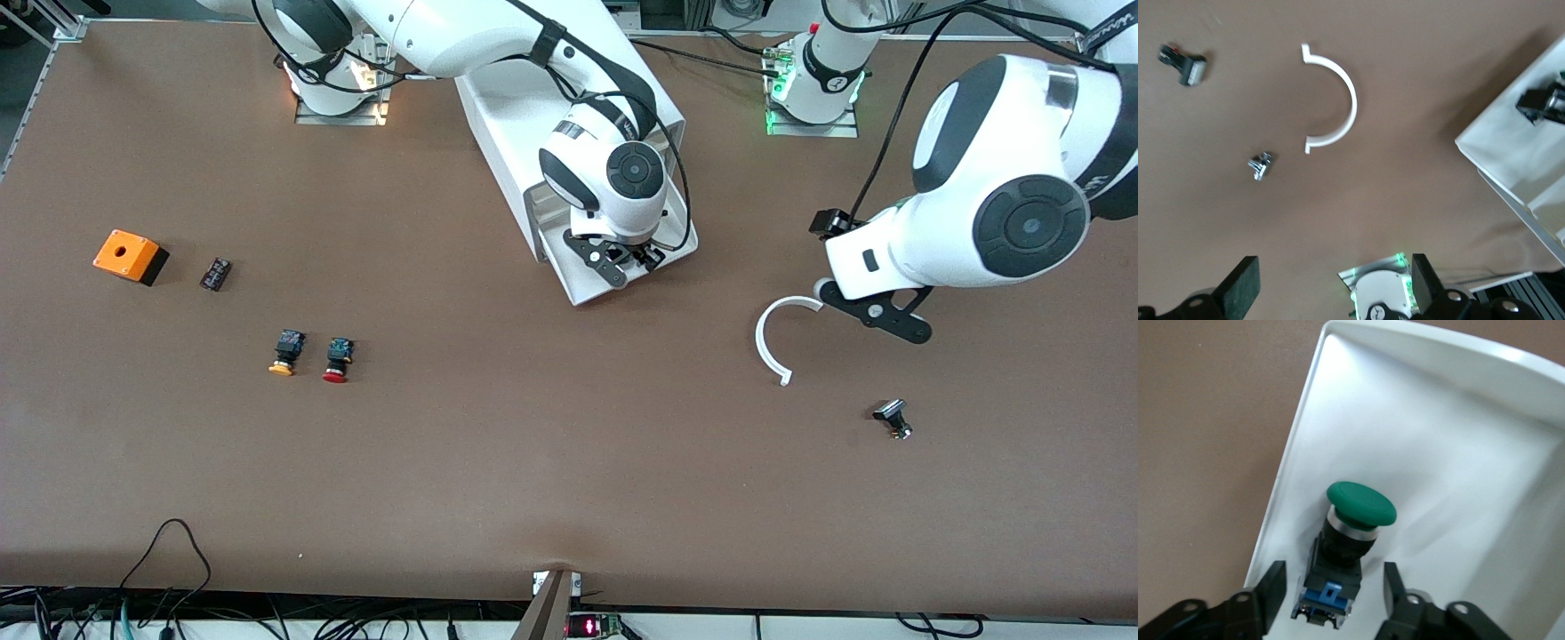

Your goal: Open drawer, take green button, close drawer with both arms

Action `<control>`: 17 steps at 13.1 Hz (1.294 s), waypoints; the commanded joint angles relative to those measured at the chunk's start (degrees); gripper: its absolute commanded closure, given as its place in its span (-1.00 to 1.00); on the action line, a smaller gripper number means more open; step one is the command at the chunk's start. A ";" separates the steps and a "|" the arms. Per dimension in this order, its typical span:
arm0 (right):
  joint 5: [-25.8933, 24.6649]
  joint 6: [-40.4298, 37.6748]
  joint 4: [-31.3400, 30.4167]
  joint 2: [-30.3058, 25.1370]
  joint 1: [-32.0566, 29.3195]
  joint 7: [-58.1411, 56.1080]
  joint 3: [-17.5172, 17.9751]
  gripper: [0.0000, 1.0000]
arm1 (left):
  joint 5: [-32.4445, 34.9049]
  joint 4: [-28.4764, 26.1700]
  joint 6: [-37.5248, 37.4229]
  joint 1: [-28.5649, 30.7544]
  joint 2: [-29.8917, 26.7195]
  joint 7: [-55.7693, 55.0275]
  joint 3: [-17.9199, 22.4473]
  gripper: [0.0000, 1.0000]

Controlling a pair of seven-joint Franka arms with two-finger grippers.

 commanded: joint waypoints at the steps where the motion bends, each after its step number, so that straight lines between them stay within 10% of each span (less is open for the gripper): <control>1: 0.28 -1.67 1.10 0.03 0.09 -0.97 0.13 0.73 | 1.04 3.84 -0.06 0.09 2.07 -0.97 0.41 -1.00; 2: 0.28 -1.67 1.19 -0.06 0.09 -1.58 0.13 1.00 | 0.43 3.66 0.28 0.09 2.07 -2.19 0.41 -1.00; 8: 0.37 -1.59 3.47 -1.81 -2.28 -3.25 0.22 1.00 | -8.36 -1.86 8.52 1.32 0.59 -25.75 0.41 -1.00; 13: 0.55 -5.10 3.21 -6.91 -9.03 -21.04 -0.48 1.00 | -7.48 -25.91 30.03 0.63 -10.47 -25.92 -0.20 -0.99; 17: 2.13 -10.00 0.66 -10.78 -18.26 -44.77 -0.31 1.00 | -7.48 -32.09 35.95 0.27 -11.11 -34.35 -1.60 -0.99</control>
